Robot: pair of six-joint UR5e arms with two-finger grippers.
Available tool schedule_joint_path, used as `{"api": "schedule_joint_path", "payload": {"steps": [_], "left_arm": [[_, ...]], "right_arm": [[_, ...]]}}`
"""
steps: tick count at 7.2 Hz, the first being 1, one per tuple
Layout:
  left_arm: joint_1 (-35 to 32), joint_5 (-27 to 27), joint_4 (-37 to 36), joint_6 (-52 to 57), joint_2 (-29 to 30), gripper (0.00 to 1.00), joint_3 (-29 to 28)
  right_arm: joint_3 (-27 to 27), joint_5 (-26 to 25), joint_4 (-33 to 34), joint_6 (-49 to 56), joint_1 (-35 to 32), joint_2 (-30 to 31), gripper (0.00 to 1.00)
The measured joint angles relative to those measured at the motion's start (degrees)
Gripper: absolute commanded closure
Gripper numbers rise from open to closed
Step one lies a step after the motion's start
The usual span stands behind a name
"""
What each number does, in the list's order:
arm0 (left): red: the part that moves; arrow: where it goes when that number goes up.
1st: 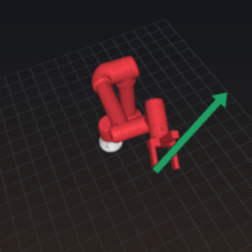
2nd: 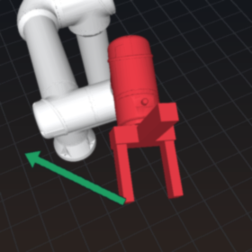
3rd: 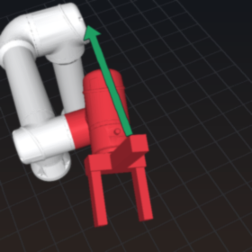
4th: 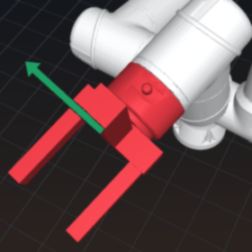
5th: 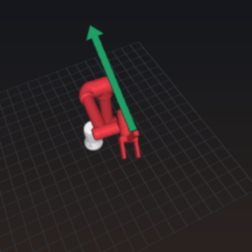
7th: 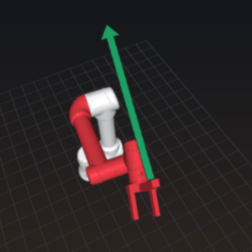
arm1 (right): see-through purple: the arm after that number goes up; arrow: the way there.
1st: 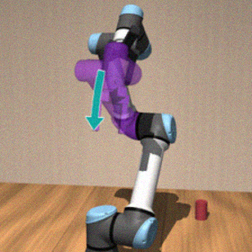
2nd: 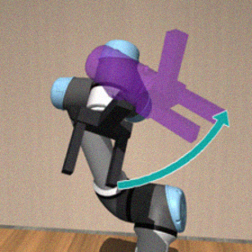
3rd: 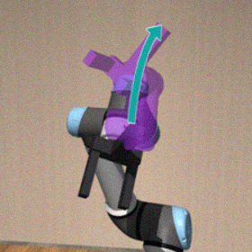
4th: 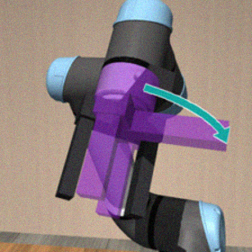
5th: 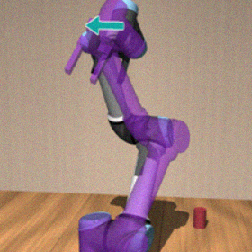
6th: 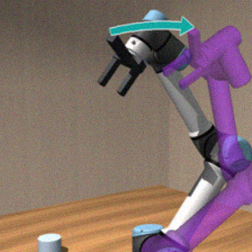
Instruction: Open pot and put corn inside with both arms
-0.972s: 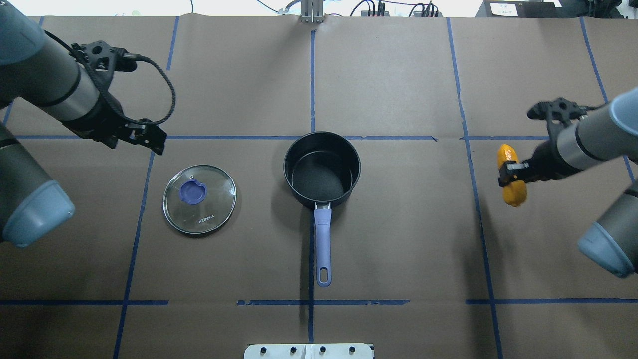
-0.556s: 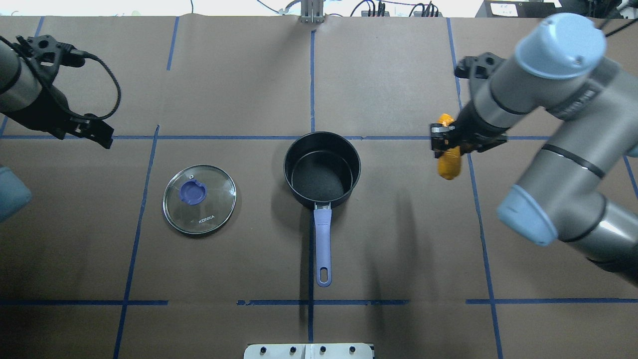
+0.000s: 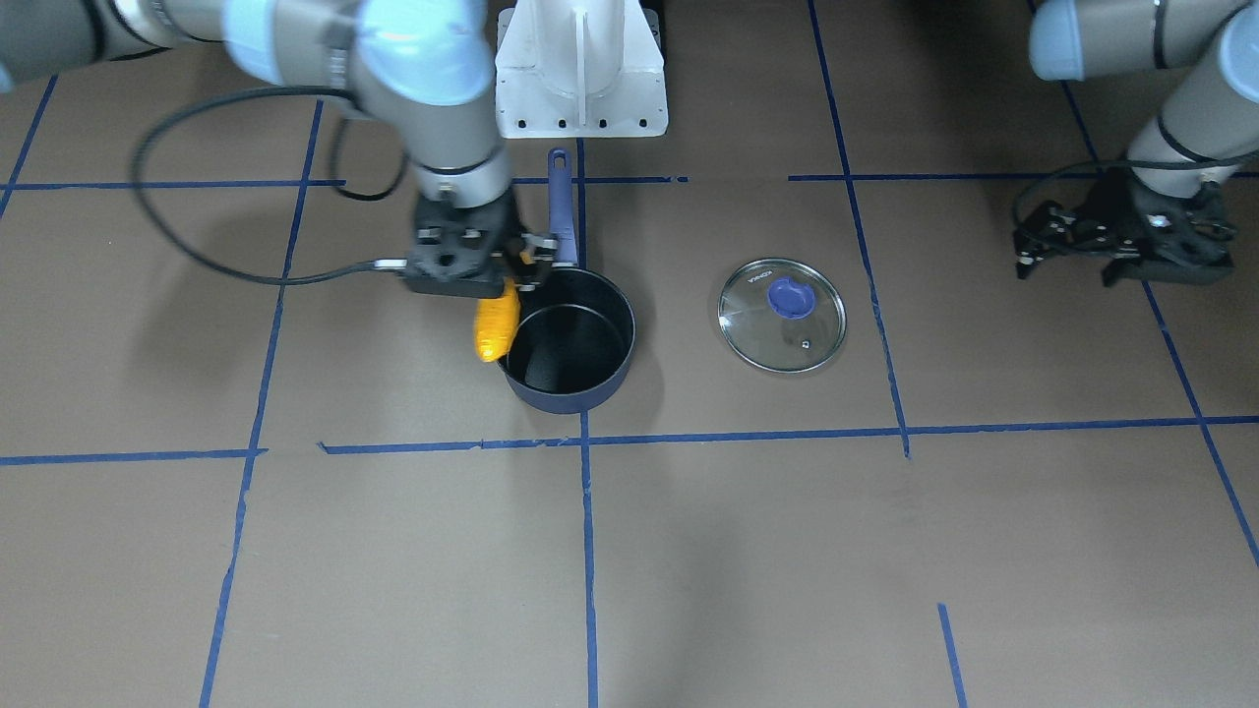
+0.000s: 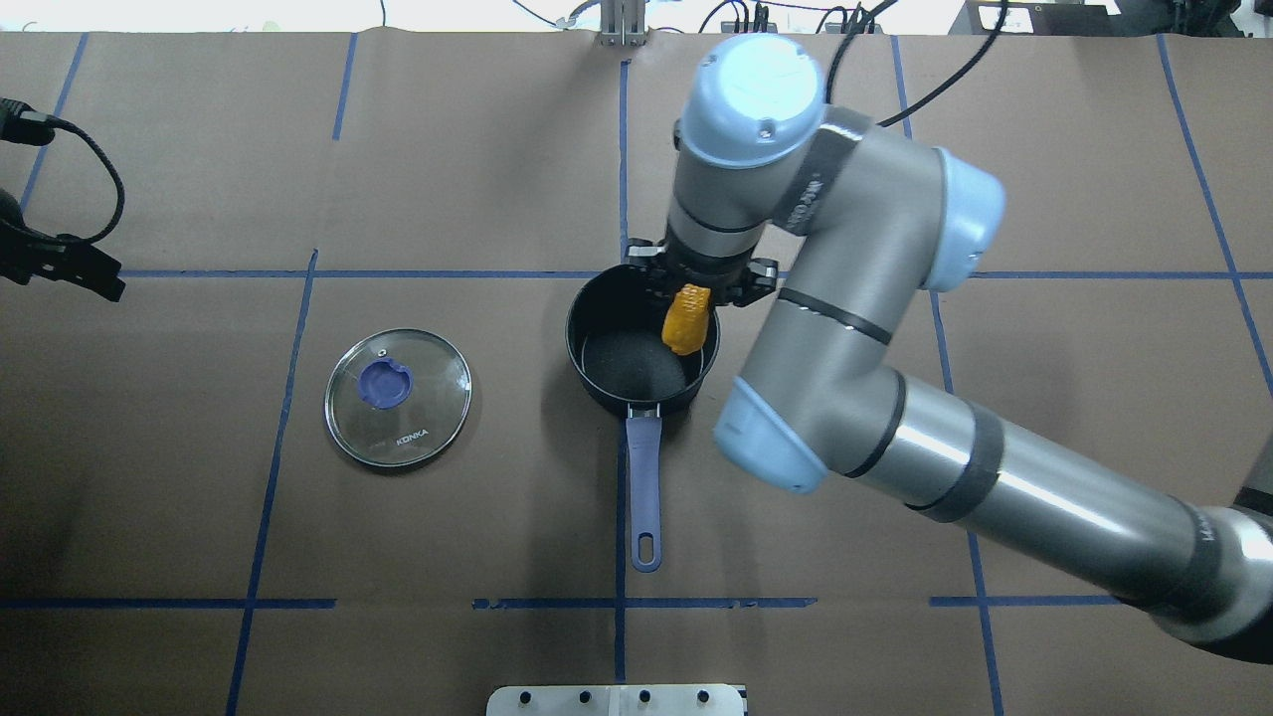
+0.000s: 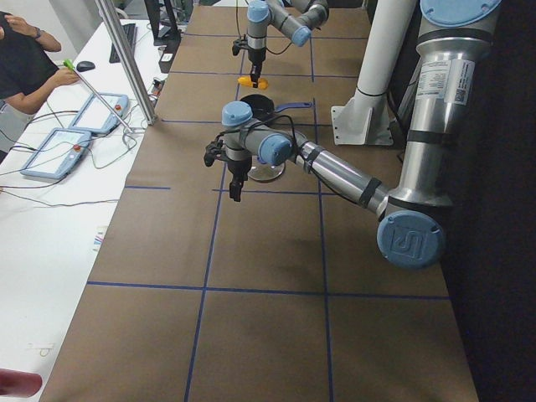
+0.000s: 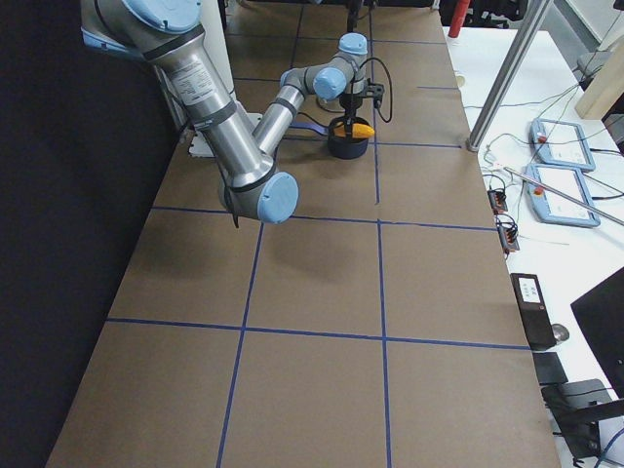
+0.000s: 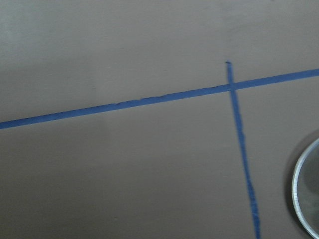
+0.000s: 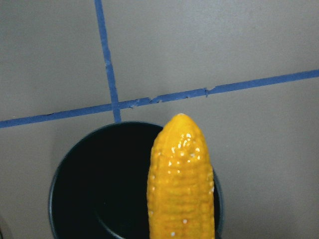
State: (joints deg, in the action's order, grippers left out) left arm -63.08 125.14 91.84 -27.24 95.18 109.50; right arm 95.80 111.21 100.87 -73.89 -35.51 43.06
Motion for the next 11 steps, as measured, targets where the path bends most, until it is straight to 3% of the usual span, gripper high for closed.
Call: {"api": "schedule_joint_path", "payload": {"steps": [1,2,3,4,11], "left_arm": [[-1.14,0.17,1.05,1.31,-0.22,0.0,-1.7],[-2.2,0.53,1.41,2.56,-0.35,0.0,-2.84],[-3.61,1.62,1.51,4.93,-0.47,0.0,-4.02],[-5.33,3.01,1.51,8.21,-0.55,0.0,-5.48],[-15.98,4.78,1.19,28.43,-2.98,0.0,-13.71]], "right_arm": [[-1.73,-1.38,-0.86,-1.39,1.39,-1.29,0.98],[-3.19,-2.16,-2.19,-2.2,2.2,-1.79,0.88],[-4.17,-2.47,-2.9,-2.58,2.66,-2.0,0.65],[-4.57,-2.55,-3.17,-2.7,2.86,-2.06,0.01],[-3.7,-2.04,-3.34,-0.76,1.37,-1.12,0.0]]}}
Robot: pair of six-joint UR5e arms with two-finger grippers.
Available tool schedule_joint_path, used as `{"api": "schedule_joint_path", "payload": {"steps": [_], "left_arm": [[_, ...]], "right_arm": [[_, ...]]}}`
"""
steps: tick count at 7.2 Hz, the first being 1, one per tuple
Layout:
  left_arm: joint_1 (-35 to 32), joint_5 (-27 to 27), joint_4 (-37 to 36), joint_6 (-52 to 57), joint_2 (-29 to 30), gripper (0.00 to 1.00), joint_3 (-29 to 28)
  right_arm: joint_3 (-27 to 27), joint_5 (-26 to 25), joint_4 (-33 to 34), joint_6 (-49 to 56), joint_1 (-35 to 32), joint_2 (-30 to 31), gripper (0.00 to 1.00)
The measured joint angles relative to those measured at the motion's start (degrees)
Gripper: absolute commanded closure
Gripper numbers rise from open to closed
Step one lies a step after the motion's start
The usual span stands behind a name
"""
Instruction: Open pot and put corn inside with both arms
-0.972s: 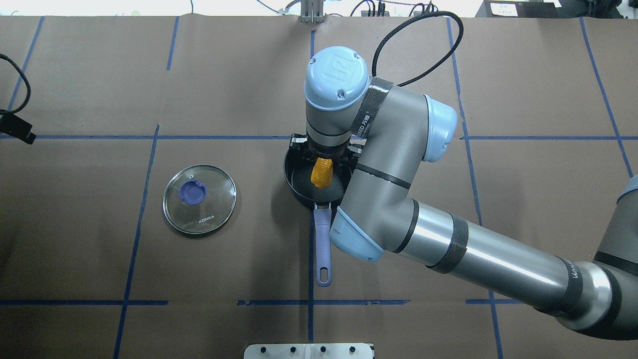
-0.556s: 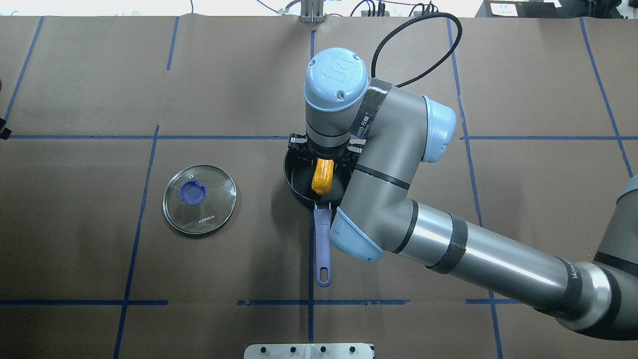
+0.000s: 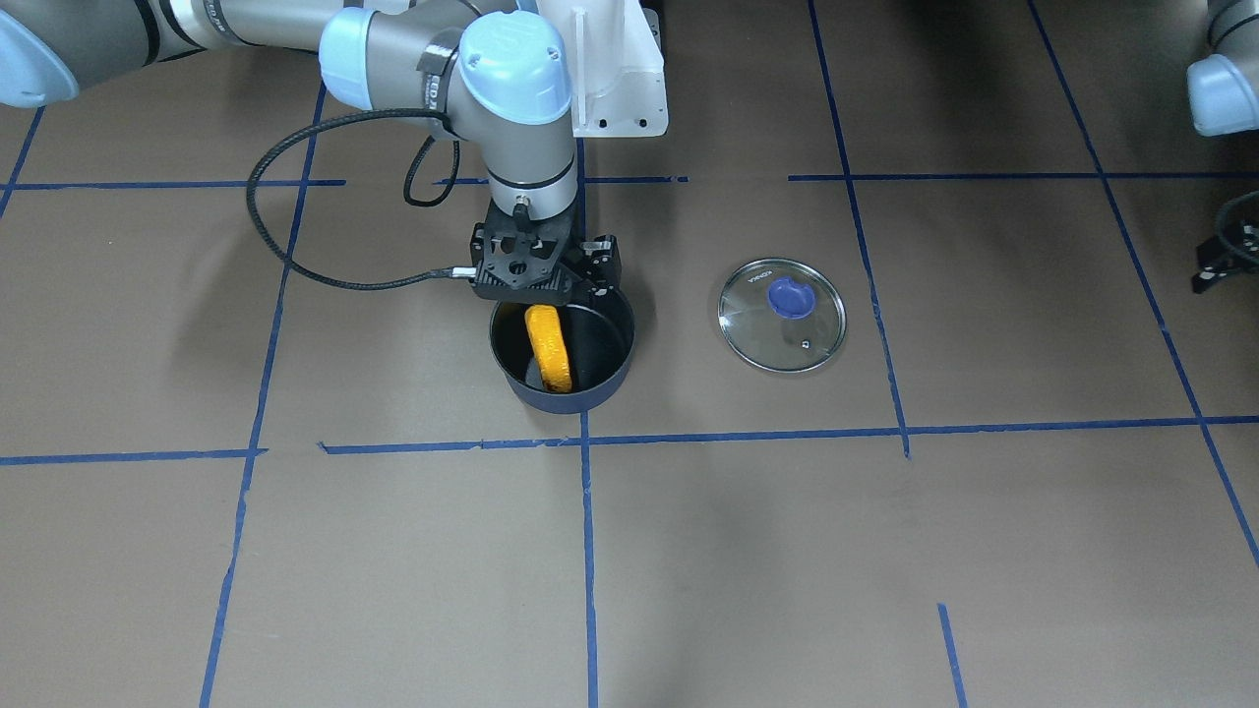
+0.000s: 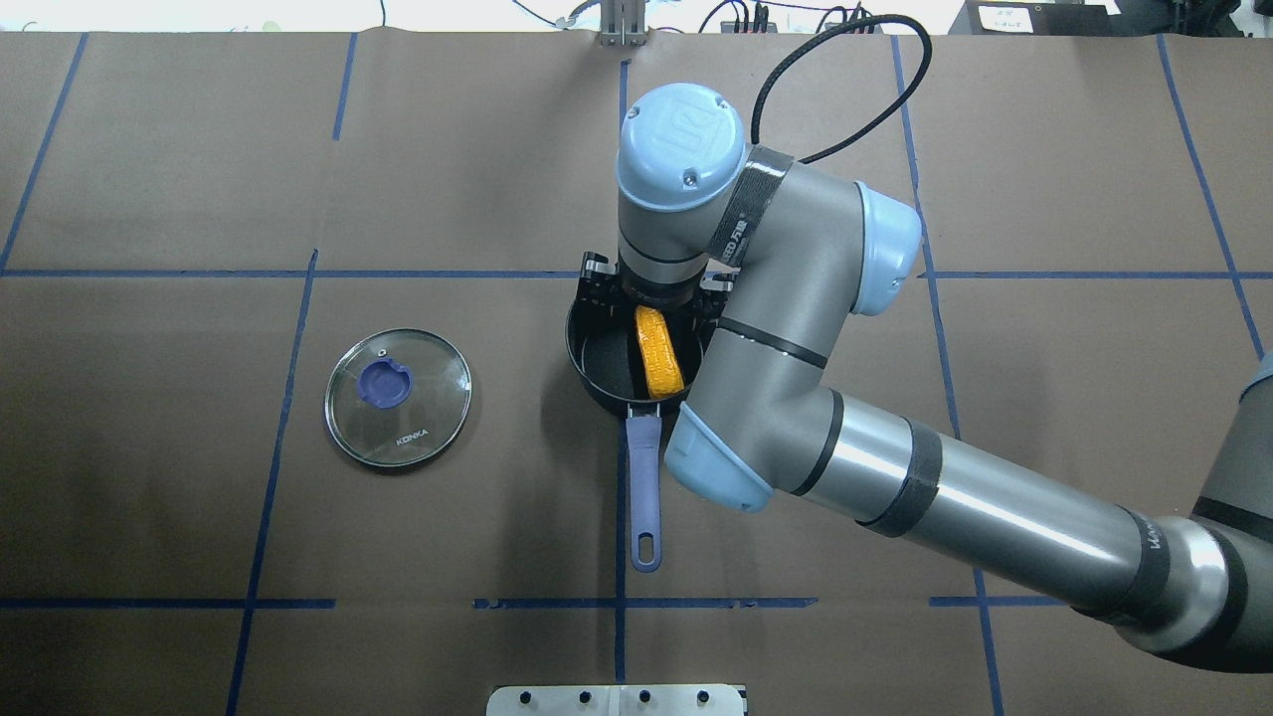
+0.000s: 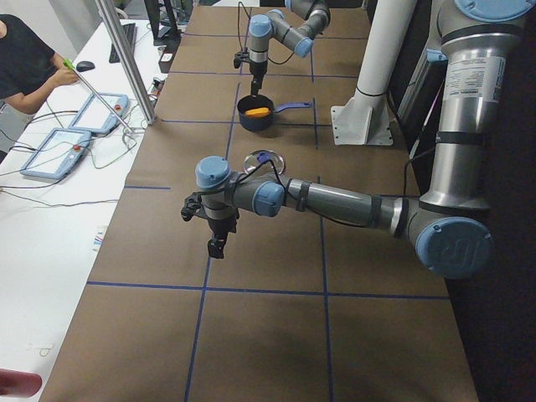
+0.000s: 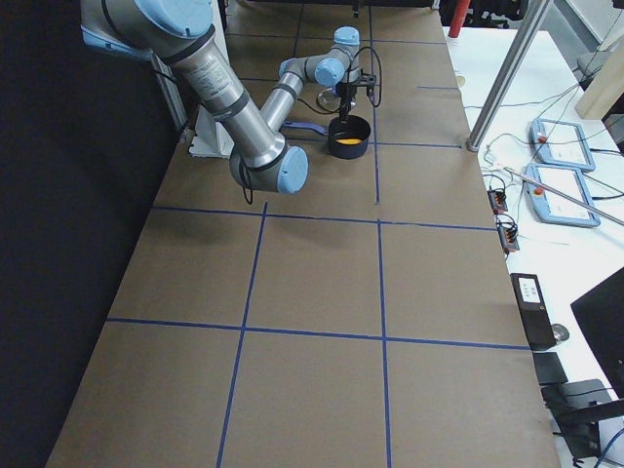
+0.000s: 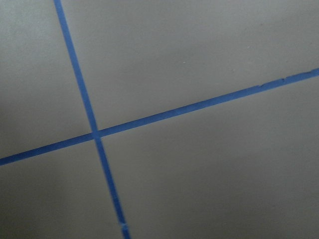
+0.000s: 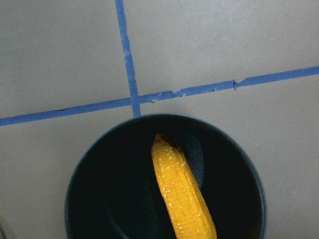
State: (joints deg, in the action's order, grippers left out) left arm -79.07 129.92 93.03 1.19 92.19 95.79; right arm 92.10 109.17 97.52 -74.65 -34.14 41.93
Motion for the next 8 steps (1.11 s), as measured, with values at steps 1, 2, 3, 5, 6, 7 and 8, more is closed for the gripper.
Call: {"api": "schedule_joint_path", "payload": {"steps": [1,2,3,5,6,7,8], "left_arm": [[-2.52,1.49,-0.26,2.59,0.02,0.0,-1.87],[-4.44,3.31,-0.34,3.82,-0.04,0.0,-3.7],[-5.81,4.28,-0.46,4.27,-0.11,0.0,-4.93],[-8.67,4.73,-2.05,6.15,-0.02,0.0,-6.0],[-10.02,4.77,-4.51,8.86,0.14,0.0,-6.1],[-10.95,4.8,-7.34,11.2,0.34,0.0,-6.1],[-11.34,4.88,-8.86,12.21,0.26,0.0,-6.18]], "right_arm": [[2.05,0.68,0.02,2.45,-1.56,2.05,0.0],[5.02,2.47,0.01,6.35,-4.13,5.46,0.0],[7.53,5.54,-0.05,11.4,-7.84,9.24,0.0],[9.85,12.01,-0.15,23.72,-16.38,16.33,0.0],[10.07,13.86,-0.16,29.4,-19.99,19.28,0.0],[9.98,15.36,-0.13,34.68,-23.38,22.06,0.0],[9.69,17.42,-0.15,40.14,-26.89,25.17,0.0]]}}
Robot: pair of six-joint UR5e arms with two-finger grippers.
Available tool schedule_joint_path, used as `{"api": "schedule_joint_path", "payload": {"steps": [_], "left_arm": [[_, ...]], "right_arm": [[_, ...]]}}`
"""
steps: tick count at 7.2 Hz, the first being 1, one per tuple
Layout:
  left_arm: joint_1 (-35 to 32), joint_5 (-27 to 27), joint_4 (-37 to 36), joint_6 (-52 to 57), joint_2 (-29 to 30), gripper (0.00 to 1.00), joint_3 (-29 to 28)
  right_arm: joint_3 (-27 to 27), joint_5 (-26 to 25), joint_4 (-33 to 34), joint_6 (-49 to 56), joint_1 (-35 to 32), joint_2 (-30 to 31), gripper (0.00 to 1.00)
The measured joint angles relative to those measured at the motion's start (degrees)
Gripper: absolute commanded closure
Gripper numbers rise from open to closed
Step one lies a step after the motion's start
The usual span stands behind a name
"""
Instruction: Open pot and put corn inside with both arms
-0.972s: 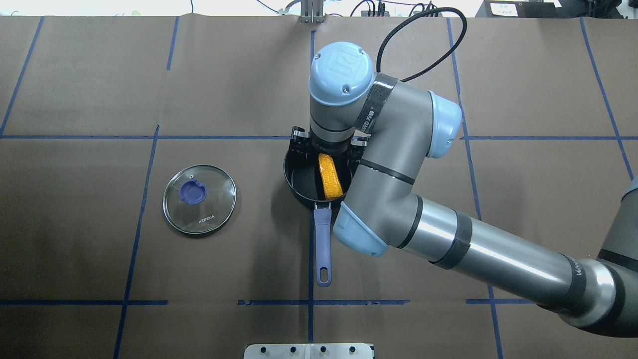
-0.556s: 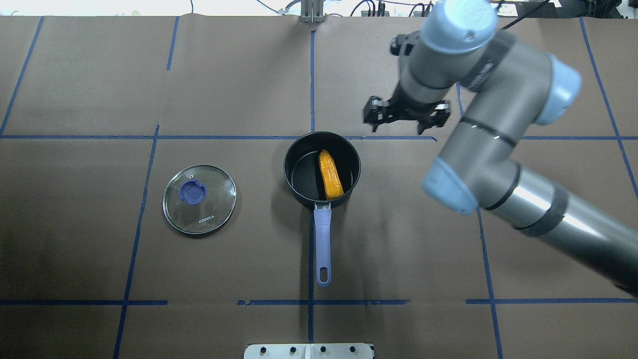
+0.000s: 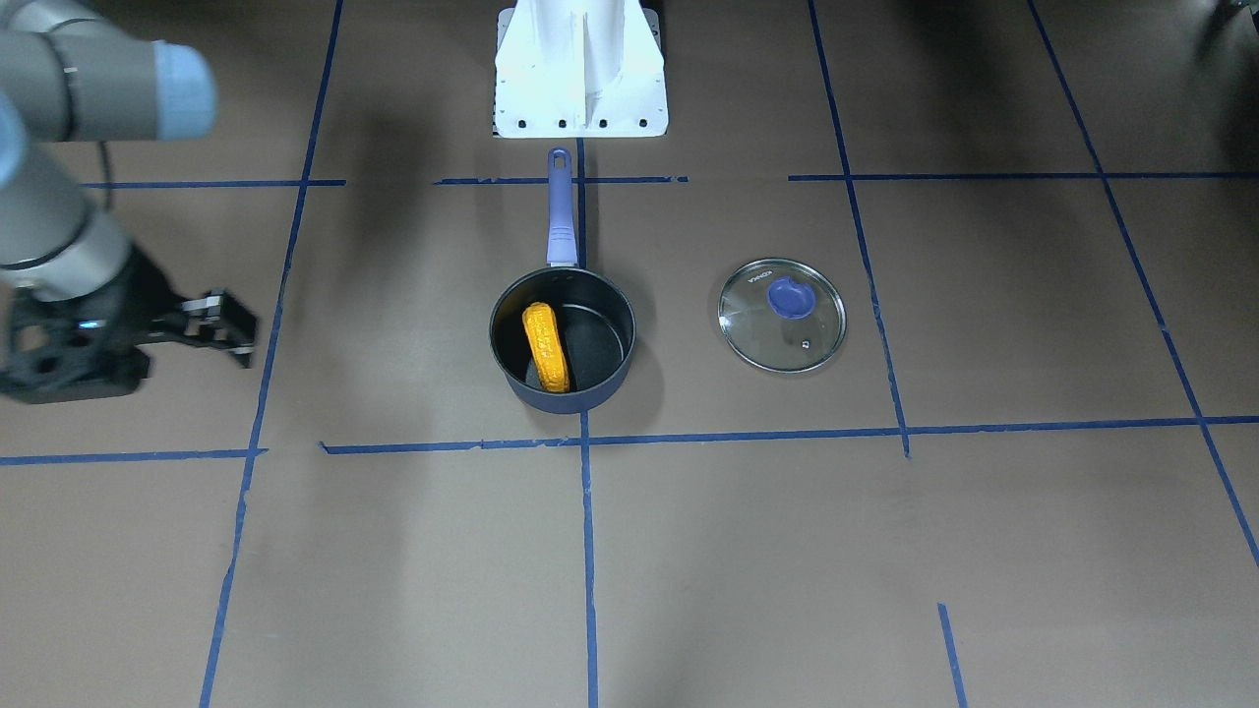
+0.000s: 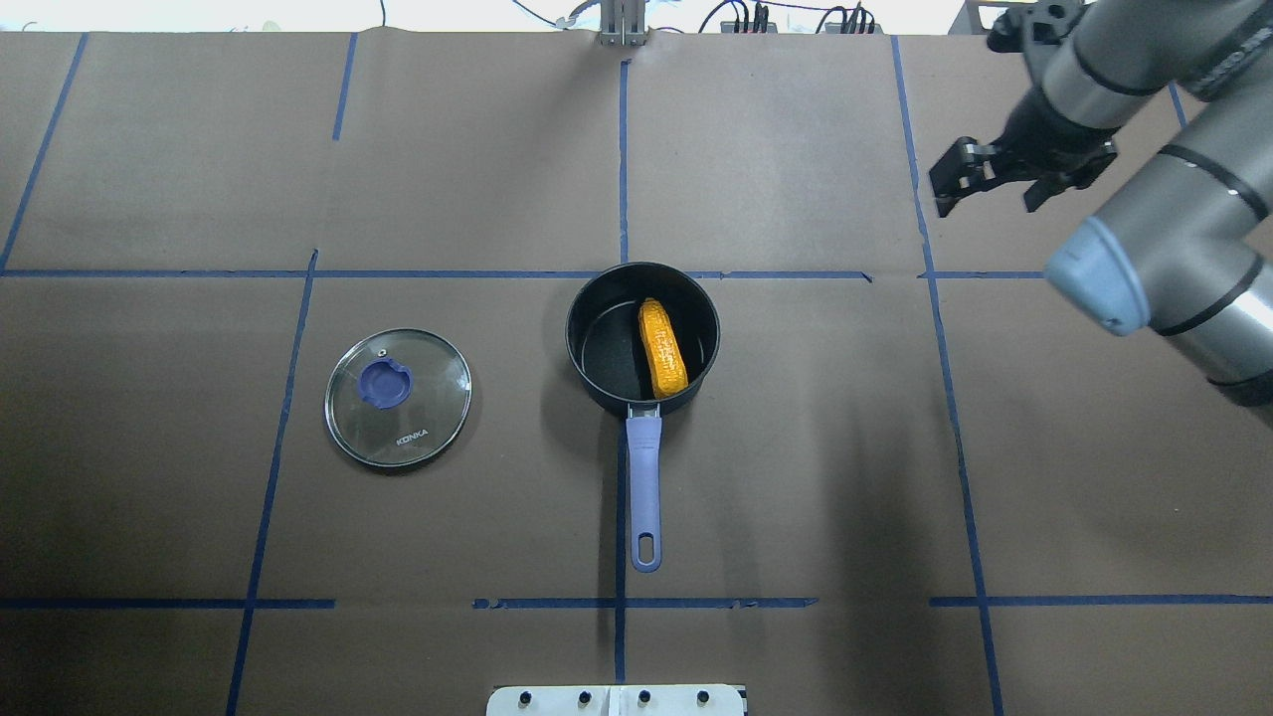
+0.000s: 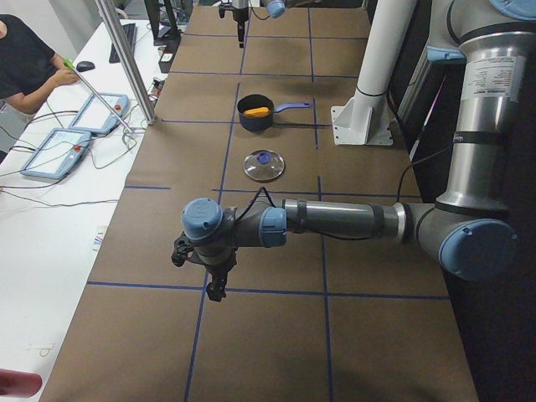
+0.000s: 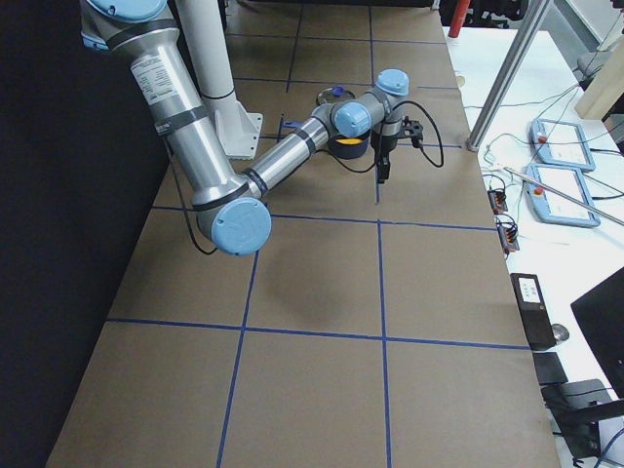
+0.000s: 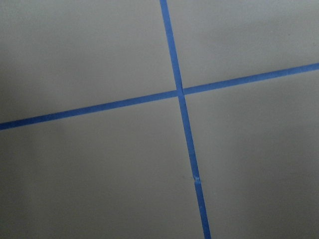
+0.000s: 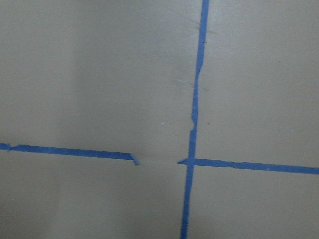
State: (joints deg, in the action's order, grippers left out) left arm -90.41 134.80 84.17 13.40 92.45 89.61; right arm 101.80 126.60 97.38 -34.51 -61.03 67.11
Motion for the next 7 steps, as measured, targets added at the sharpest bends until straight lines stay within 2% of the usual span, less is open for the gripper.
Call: {"api": "schedule_joint_path", "payload": {"steps": [3,7], "left_arm": [[-0.19,0.17,-0.23,0.55,-0.43,0.0,-1.55],[-0.18,0.36,0.36,0.12,-0.3,0.0,-2.08]], "right_arm": [[-1.98,6.17,-0.08,15.23,-10.38,8.52,0.0],[-3.93,11.55,-0.25,28.6,-19.4,15.67,0.0]]}}
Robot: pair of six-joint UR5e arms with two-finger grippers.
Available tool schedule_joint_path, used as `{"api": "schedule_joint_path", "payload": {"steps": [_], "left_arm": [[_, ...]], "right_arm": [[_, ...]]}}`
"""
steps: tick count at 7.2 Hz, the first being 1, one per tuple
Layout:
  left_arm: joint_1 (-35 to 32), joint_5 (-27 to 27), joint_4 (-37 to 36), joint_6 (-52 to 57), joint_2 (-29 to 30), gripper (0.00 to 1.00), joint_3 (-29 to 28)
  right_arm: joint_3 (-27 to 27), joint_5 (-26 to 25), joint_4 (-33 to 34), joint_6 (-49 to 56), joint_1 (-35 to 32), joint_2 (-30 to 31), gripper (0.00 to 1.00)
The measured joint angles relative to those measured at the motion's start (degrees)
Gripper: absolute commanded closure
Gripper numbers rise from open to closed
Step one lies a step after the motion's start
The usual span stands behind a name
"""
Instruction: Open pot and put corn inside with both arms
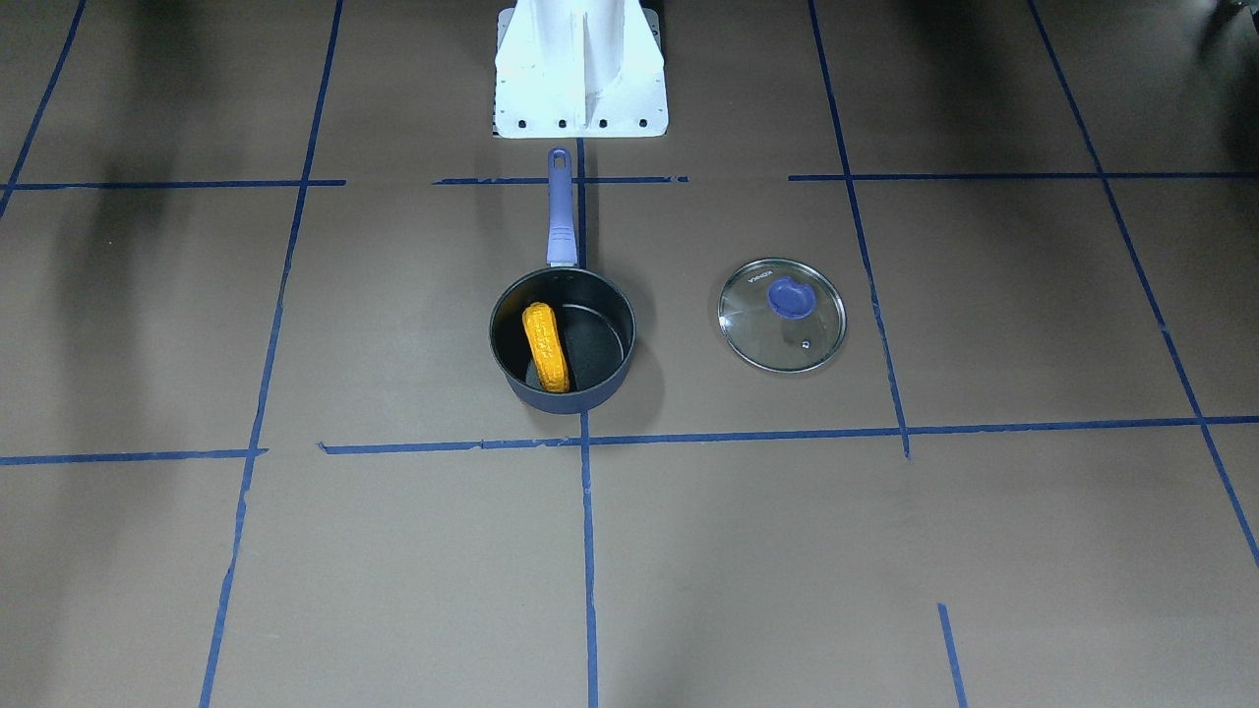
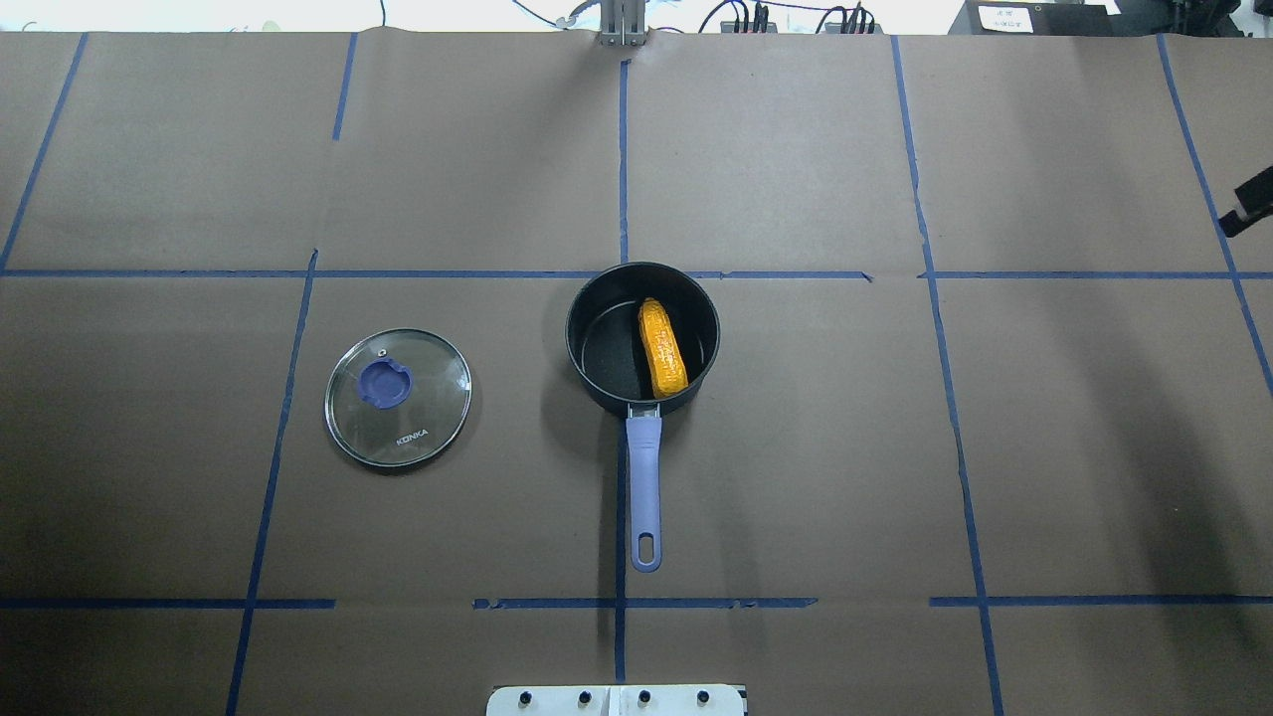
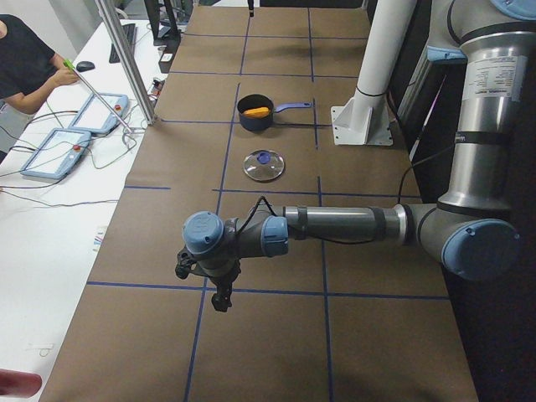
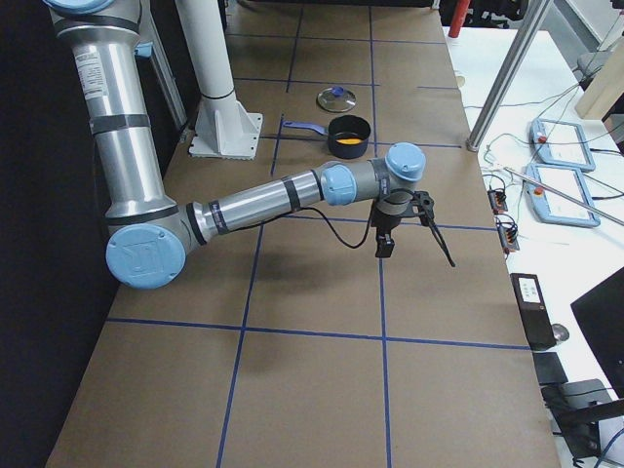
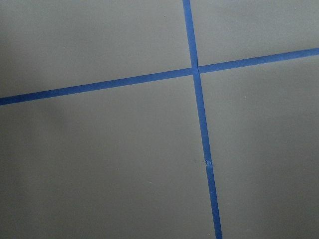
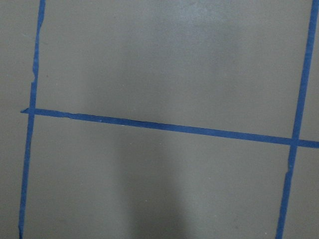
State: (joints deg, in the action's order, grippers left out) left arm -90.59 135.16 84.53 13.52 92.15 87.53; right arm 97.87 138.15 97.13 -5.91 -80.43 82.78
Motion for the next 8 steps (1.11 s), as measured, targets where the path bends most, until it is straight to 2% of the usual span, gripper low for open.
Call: {"api": "schedule_joint_path", "payload": {"steps": [4,8], "left_arm": [[0.06,0.61,0.1,-1.68,0.43,0.0,0.61],[0.06,0.63,0.1,-1.77,0.61,0.0,0.98]], "right_arm": [[-3.92,1.32,-0.05,13.43,-8.76,5.91,0.0],[-4.41,1.31,-2.59,15.18,-11.03,9.43,0.0]]}}
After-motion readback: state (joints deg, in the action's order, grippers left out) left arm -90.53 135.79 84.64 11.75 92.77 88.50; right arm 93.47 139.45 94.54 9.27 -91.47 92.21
